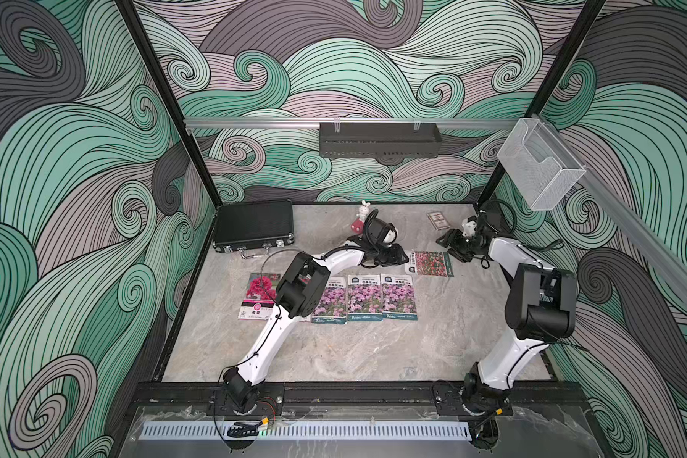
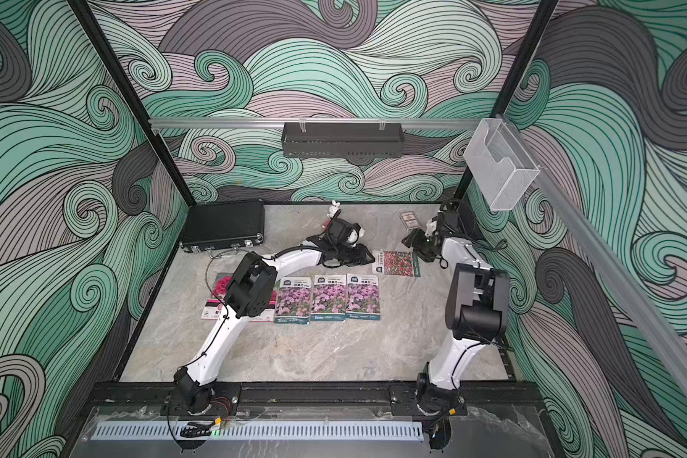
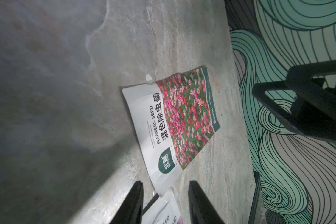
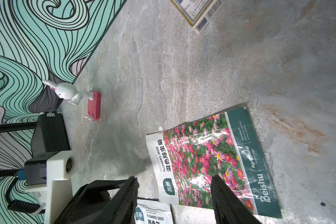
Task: Arrange the seed packets in a row
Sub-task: Pick up the seed packet from the center of the board.
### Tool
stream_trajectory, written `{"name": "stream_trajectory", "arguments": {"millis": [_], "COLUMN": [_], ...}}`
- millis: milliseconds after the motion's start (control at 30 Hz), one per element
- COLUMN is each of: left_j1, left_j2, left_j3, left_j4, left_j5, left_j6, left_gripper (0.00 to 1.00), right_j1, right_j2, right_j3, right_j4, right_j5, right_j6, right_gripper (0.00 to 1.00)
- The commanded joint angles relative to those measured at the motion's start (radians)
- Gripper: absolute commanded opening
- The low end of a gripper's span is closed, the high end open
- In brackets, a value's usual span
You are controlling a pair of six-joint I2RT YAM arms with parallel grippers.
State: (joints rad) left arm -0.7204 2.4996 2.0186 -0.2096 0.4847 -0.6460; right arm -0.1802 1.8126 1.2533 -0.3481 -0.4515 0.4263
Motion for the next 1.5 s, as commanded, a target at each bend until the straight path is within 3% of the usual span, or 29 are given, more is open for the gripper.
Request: {"name": "stream_trajectory", "arguments": {"millis": [0, 1467], "left_j1": [-0.008, -0.040], "left_j2": [0.037, 0.139], "left_j3": [0.039, 0.170], "left_j4": [-0.041, -0.096], "left_j5": [0.019, 0.019], "left_j6": [-0.009, -0.041], "left_gripper": [0.40, 0.38], "right_j1": [-0.012, -0.064], "right_j2": [-0.011, 0.086], "right_j3": [-0.017, -0.122], "right_j4": [-0.006, -0.039], "right_j5": [0.014, 0.043], "right_j6": [-0.011, -0.004], "right_gripper": [0.62, 0.64]}}
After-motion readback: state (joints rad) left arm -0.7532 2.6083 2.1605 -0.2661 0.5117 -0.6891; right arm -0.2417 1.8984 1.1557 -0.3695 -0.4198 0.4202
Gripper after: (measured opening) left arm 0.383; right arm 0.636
